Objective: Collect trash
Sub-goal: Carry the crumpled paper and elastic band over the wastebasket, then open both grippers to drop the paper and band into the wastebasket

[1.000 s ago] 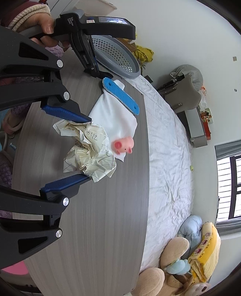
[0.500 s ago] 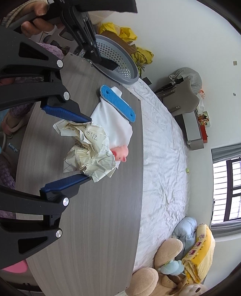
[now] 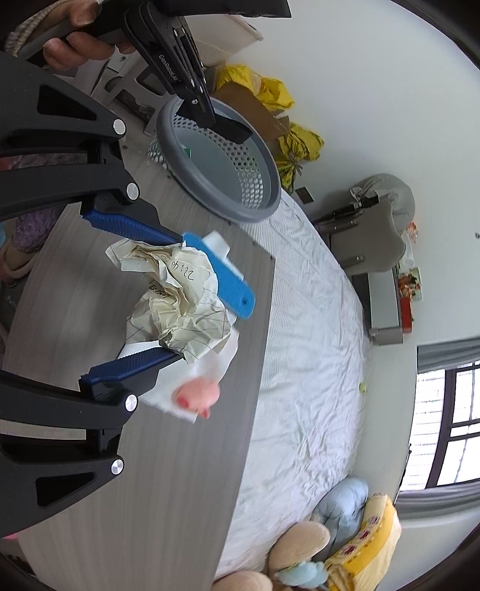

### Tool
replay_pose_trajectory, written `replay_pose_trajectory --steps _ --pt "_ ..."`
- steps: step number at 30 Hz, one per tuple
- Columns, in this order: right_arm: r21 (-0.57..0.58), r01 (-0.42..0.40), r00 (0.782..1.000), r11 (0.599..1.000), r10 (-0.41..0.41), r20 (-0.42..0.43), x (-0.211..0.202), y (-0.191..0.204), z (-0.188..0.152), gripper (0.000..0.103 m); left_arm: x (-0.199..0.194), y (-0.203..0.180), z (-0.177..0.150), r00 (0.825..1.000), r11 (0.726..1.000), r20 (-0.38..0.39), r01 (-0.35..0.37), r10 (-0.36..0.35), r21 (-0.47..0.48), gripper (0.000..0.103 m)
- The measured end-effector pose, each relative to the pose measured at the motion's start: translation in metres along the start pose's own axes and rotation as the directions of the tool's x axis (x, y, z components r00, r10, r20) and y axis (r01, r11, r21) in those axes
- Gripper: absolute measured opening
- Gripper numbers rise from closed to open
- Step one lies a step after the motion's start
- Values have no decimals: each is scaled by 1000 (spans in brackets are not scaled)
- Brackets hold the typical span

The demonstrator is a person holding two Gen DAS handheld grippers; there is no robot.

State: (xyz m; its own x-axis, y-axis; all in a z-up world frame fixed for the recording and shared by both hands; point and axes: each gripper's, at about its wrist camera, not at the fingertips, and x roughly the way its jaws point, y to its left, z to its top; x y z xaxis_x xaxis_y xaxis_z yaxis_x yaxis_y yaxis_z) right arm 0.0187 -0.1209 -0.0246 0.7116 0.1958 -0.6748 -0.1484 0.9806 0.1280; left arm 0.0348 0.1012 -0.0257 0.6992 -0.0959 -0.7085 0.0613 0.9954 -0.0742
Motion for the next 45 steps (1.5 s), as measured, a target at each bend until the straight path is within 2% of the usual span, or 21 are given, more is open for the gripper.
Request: replay_pose_trajectory --steps 10,21,38,41,43,45 --pt "-83 -122 992 989 119 -40 52 60 38 54 14 50 15 997 997 -15 -72 72 -26 5" --pt "-132 -229 971 964 216 -106 111 109 77 56 40 91 33 991 991 -65 -124 121 -48 5" --pt "-146 -279 952 949 253 -171 160 139 89 58 67 123 41 988 987 -108 -124 113 -103 7" --pt "-150 -279 953 949 254 -165 160 142 91 61 67 127 40 987 985 -111 -128 115 -112 8" --pt "-153 -279 953 948 254 -164 159 144 91 67 68 129 40 986 984 -118 -132 118 -116 8" --pt "-150 -281 952 948 256 -168 159 144 91 72 68 130 39 985 983 -120 -135 120 -121 14"
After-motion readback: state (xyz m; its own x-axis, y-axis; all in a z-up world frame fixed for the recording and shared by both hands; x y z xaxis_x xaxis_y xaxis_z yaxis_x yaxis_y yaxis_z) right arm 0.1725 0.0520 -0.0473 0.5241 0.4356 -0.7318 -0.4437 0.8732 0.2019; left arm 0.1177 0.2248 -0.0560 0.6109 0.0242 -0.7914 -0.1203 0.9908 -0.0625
